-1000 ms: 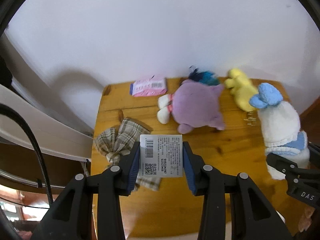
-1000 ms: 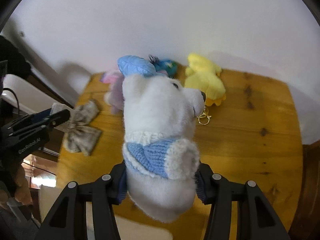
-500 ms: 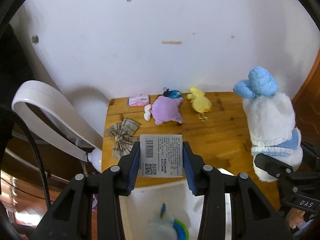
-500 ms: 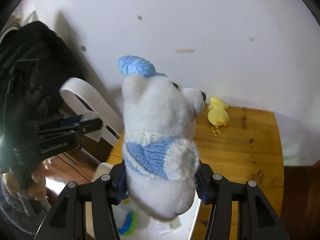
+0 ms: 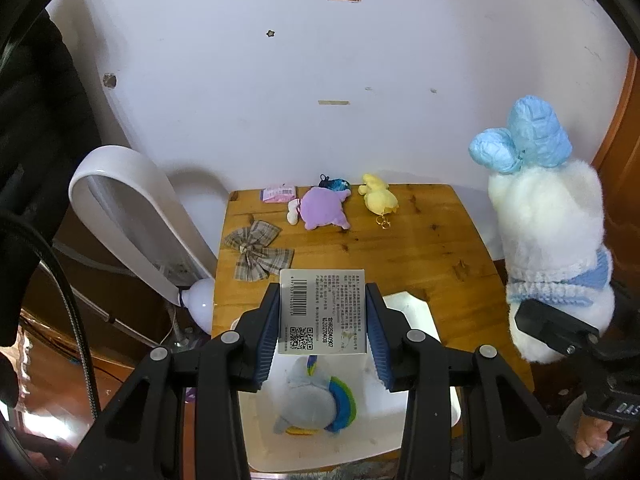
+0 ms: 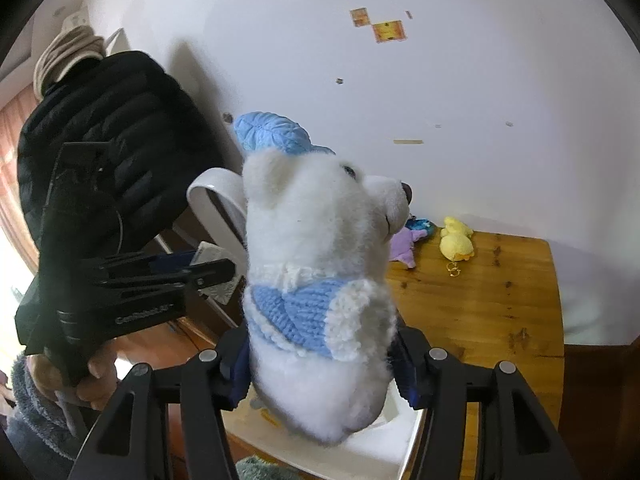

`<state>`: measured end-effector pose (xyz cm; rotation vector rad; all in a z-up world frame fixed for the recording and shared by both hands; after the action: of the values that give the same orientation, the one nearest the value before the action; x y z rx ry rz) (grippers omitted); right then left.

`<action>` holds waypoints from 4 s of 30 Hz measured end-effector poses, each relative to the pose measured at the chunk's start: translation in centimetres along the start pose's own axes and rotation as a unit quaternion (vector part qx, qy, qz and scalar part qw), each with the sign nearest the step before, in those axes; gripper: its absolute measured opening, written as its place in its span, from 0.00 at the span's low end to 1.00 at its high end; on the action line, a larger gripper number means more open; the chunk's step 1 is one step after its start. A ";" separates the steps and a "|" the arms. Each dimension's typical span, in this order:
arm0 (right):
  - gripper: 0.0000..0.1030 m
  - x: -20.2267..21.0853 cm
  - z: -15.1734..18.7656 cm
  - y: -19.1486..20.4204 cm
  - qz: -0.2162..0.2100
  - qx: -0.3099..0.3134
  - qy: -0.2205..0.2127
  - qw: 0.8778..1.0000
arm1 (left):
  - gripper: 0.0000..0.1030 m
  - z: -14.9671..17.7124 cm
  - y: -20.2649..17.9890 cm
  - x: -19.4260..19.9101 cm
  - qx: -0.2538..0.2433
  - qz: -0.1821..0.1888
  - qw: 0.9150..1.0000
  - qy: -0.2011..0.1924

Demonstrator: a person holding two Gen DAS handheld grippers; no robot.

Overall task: Organize objects
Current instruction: 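Carry the card into the tray with the left tool while the right tool carries the bear there, then open both tools to release card and bear, then withdraw from the tray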

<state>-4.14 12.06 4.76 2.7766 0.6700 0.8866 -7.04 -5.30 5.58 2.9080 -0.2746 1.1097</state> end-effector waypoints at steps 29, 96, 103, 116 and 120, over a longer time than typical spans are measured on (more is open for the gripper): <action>0.59 -3.5 12.6 -1.1 0.006 -0.066 0.135 0.989 | 0.43 8.6 0.3 -3.6 0.066 -0.076 0.995 -0.021; 0.80 -0.5 8.3 -0.1 0.056 0.027 0.017 0.998 | 0.77 6.8 -0.2 0.0 0.089 0.035 0.993 -0.064; 0.80 0.1 4.4 -0.9 0.064 0.039 0.010 0.997 | 0.77 3.8 0.3 0.8 0.050 0.024 0.997 -0.051; 0.80 4.5 -8.1 -2.8 0.160 0.084 -0.083 0.980 | 0.77 -4.0 2.6 1.4 0.030 0.024 0.999 -0.034; 0.80 5.2 -11.8 -2.5 0.167 0.092 -0.106 0.976 | 0.77 -6.3 3.2 0.9 0.008 -0.016 0.999 -0.034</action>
<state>-8.15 16.70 16.34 3.1513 0.2666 0.5874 -11.08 -8.06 10.78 2.9560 -0.2214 1.0157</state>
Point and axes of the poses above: each gripper's, at about its wrist camera, not at the fingertips, and x roughly against the way its jaws point, y to its left, z to its underside, the point moved 3 cm from there along -x, roughly the way its jaws point, and after that the axes turned 9 degrees about -y, right-handed, at the moved point
